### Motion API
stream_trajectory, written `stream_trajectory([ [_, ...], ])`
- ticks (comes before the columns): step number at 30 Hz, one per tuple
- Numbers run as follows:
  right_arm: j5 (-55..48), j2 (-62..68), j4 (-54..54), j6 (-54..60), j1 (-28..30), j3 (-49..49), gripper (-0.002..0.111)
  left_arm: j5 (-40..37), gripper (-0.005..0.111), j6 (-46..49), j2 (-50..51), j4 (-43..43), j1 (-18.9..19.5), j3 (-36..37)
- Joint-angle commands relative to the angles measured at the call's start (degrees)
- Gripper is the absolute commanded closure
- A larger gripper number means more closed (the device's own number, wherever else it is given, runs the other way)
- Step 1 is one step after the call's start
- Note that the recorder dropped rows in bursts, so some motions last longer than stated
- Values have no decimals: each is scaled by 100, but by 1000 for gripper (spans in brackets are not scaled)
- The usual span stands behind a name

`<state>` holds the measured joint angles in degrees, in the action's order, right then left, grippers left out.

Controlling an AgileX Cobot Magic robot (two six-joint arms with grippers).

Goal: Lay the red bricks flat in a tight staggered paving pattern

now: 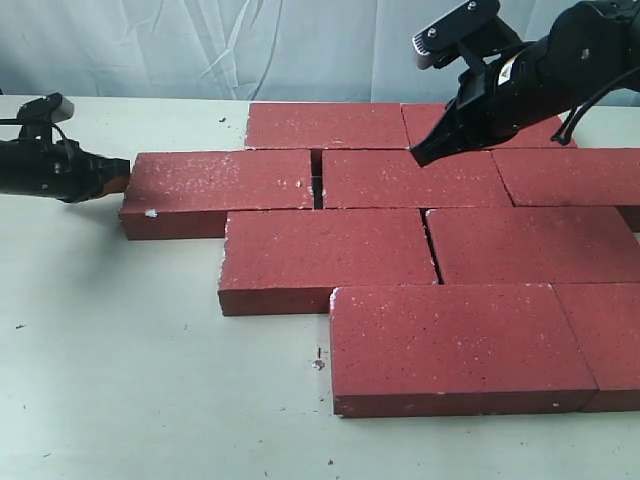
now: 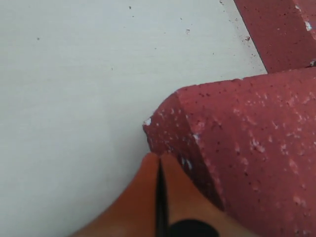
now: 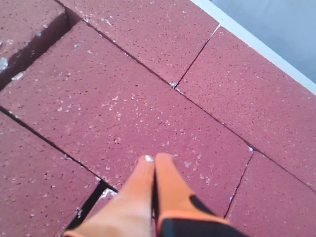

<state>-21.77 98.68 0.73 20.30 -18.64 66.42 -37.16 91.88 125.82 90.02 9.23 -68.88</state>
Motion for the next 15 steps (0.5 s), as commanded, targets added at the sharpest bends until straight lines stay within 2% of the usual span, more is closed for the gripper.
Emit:
stream_trajectory([
  [1,62,-72,-21,1,30,-38,109,240,107,18,-20,56,-251,11],
  [4,73,-72,-21,1,30,-38,109,481,107,27,-20,56,-368,11],
  [10,143,31,1,1,30,-38,109,402,107,39,-20,42,-520,-62],
  [15,157,67,18,1,30,-38,109,660,107,39,-20,16,-531,-75],
])
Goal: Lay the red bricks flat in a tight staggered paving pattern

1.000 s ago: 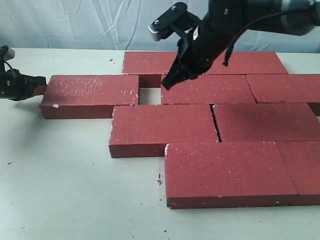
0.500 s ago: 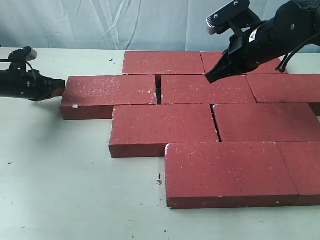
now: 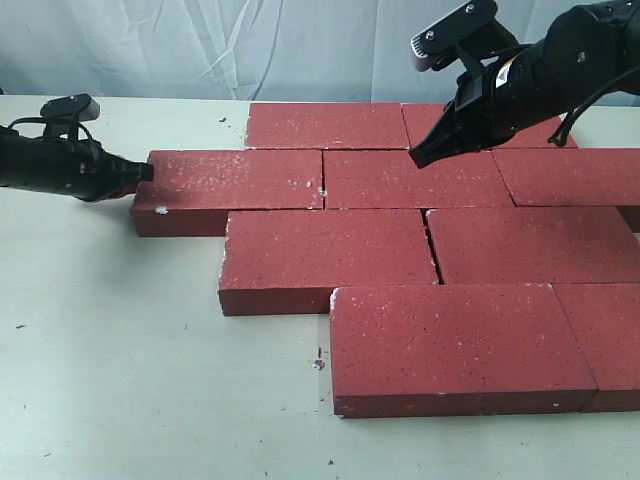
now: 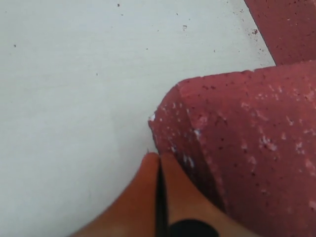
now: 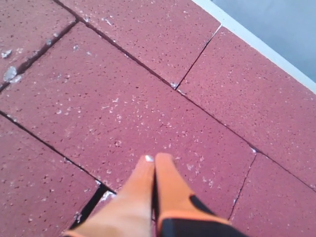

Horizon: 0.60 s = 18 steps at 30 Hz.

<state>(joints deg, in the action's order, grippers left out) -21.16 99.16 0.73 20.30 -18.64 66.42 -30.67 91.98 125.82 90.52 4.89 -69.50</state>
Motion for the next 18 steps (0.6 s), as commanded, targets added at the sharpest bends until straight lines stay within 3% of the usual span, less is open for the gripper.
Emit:
stream_trajectory([
  [1,109,21,18,1,30,-38,109,57,107,30,-20,-34,-97,-13],
  [18,165,34,18,1,30,-38,109,233,107,17,-30,-227,75,-13],
])
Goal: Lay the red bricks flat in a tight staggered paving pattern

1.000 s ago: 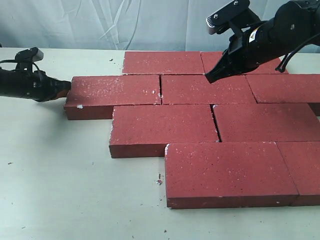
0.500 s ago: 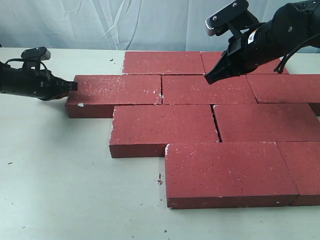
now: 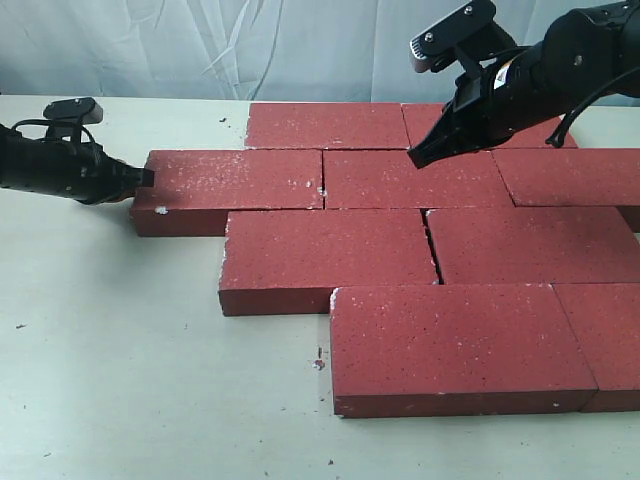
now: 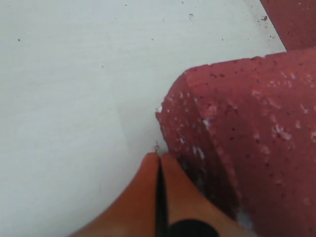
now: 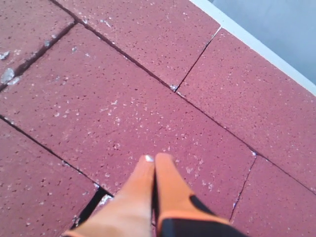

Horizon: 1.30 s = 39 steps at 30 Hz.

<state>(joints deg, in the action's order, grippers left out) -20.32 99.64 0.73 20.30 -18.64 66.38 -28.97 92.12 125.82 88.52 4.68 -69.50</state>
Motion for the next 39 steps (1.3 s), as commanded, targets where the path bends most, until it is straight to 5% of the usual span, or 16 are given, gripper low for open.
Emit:
stream_trajectory([
  [1,89,-14,18,1,30,-34,109,63,107,3,-30,-26,109,-13],
  [12,118,-14,5,1,30,-34,109,562,107,-108,-86,-256,163,-13],
  [18,118,-14,16,1,30,-34,109,566,107,-1412,-350,-1393,591,-13],
  [22,118,-14,16,1,30,-34,109,-321,107,-2743,-726,-2563,945,-13],
  [25,118,-14,16,1,30,-34,109,-1895,107,-2890,-1054,-3199,974,-13],
  [29,118,-14,16,1,30,-34,109,-2970,107,-2939,-1368,-3943,542,-13],
  [35,118,-14,5,1,30,-34,109,-1831,107,-3973,-1214,-5051,-1003,116],
  [39,118,-14,5,1,30,-34,109,-1514,107,-3973,-1211,-4997,-1460,116],
])
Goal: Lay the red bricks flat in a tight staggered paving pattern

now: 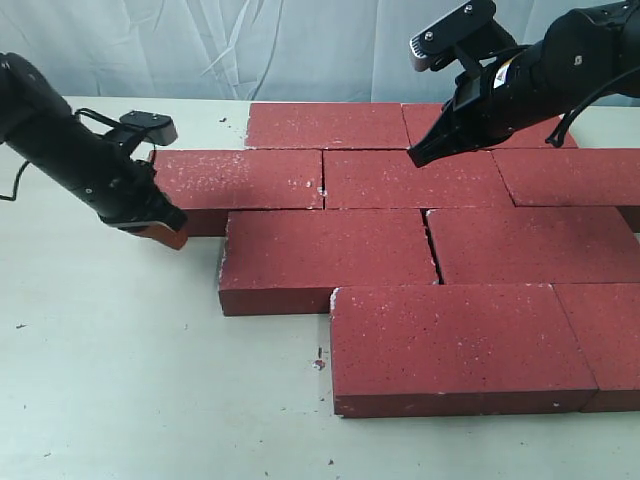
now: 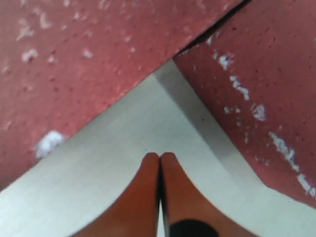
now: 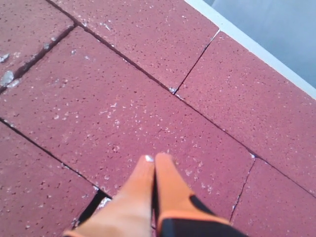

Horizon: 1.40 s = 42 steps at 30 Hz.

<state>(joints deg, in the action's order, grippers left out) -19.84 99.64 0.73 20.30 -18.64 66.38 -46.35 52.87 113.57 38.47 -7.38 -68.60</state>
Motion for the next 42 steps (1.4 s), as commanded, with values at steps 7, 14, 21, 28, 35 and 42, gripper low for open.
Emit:
stream_trajectory([
  [7,71,-14,5,1,30,-34,109,393,107,-25,15,159,-567,26],
  [14,71,-14,5,1,30,-34,109,539,107,-25,15,199,-715,26],
  [21,71,-14,5,1,30,-34,109,612,107,-15,15,282,-766,26],
  [28,71,-14,5,1,30,-34,109,612,107,0,15,341,-766,26],
  [35,71,-14,5,1,30,-34,109,720,107,-25,15,84,-754,26],
  [42,71,-14,23,1,30,-34,109,802,107,-25,15,33,-754,26],
])
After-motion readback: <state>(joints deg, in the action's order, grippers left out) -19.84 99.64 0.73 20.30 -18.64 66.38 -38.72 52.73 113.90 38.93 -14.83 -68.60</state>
